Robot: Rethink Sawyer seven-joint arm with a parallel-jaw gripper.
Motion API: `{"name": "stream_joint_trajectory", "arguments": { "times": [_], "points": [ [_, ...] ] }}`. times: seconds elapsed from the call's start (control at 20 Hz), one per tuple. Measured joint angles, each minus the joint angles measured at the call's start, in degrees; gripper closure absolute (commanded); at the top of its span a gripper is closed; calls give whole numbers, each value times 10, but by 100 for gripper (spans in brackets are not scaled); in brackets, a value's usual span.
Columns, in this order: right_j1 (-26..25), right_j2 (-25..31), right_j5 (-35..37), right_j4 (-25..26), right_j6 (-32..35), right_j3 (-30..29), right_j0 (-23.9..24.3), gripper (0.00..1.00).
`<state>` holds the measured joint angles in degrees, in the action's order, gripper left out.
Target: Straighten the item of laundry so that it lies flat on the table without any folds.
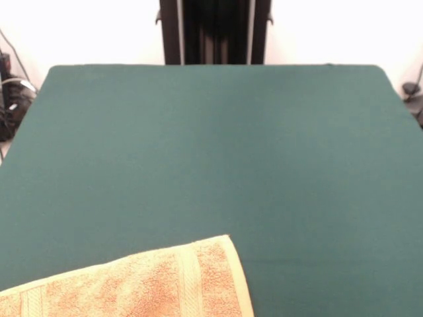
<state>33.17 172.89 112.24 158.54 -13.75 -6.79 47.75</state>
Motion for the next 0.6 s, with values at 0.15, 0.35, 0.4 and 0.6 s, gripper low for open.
{"name": "stream_joint_trajectory", "arguments": {
  "times": [0.15, 0.35, 0.4, 0.6],
  "points": [
    [-7, 1, -5, 0, 0, 0, 0, 100],
    [-20, 1, -5, 0, 0, 0, 0, 100],
    [-22, 1, -5, 0, 0, 0, 0, 100],
    [-38, 1, -8, -6, 0, 1, 0, 100]
  ]
}}
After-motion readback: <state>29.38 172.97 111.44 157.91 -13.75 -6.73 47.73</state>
